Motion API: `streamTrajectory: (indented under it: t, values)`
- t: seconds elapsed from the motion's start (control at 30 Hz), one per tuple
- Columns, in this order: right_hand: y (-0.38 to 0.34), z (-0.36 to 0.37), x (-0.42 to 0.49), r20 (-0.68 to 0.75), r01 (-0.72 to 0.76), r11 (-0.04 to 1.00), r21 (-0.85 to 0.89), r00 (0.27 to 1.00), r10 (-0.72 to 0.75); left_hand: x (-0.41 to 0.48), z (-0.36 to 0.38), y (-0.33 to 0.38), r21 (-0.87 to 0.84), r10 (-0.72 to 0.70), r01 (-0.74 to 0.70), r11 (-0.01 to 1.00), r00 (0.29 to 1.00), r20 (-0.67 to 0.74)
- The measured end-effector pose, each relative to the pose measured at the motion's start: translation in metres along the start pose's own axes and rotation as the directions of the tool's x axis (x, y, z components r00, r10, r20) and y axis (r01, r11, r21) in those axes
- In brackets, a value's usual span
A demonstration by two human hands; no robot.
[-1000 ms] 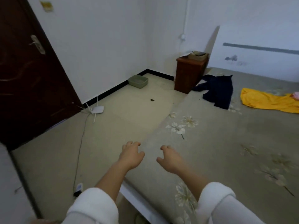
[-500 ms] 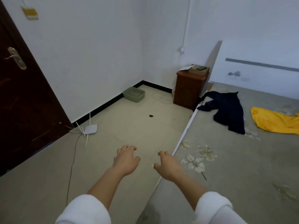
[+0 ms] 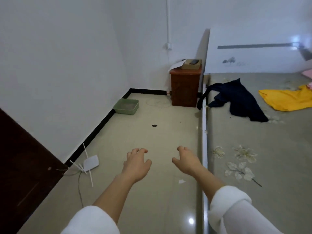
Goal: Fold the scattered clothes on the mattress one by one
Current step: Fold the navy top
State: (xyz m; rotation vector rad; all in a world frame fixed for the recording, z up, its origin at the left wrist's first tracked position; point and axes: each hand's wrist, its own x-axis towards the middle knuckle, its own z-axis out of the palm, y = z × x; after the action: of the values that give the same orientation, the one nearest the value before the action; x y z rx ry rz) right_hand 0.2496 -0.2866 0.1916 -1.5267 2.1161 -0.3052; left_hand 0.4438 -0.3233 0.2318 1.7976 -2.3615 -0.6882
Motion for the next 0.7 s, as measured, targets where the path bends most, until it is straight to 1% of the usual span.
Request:
streamTrajectory:
  t: [0.1, 0.23, 0.33, 0.47, 0.57, 0.7]
  values:
    - [-0.021, 0.006, 0.01, -0.012, -0.068, 0.998, -0.004, 0.998, 0.068, 0.034, -0.015, -0.017, 0.043, 0.06, -0.061, 0.997, 0.998, 0.035]
    - [-0.023, -0.008, 0.022, -0.057, -0.141, 0.989, -0.052, 0.989, 0.138, 0.082, -0.018, -0.005, 0.04, 0.157, -0.163, 0.986, 0.981, 0.114]
    - [-0.011, -0.029, 0.04, -0.099, -0.222, 0.973, -0.062, 0.972, 0.215, 0.119, -0.013, 0.02, 0.013, 0.252, -0.257, 0.966, 0.956, 0.152]
    - [0.015, -0.056, 0.079, -0.158, -0.303, 0.952, -0.036, 0.943, 0.294, 0.178, -0.001, 0.058, -0.013, 0.363, -0.366, 0.931, 0.917, 0.164]
    - [0.042, -0.08, 0.12, -0.174, -0.342, 0.939, -0.022, 0.926, 0.334, 0.231, 0.008, 0.091, -0.013, 0.398, -0.403, 0.915, 0.899, 0.183]
    - [0.083, -0.12, 0.186, -0.173, -0.399, 0.914, 0.074, 0.898, 0.406, 0.305, 0.021, 0.146, -0.06, 0.414, -0.411, 0.91, 0.882, 0.224]
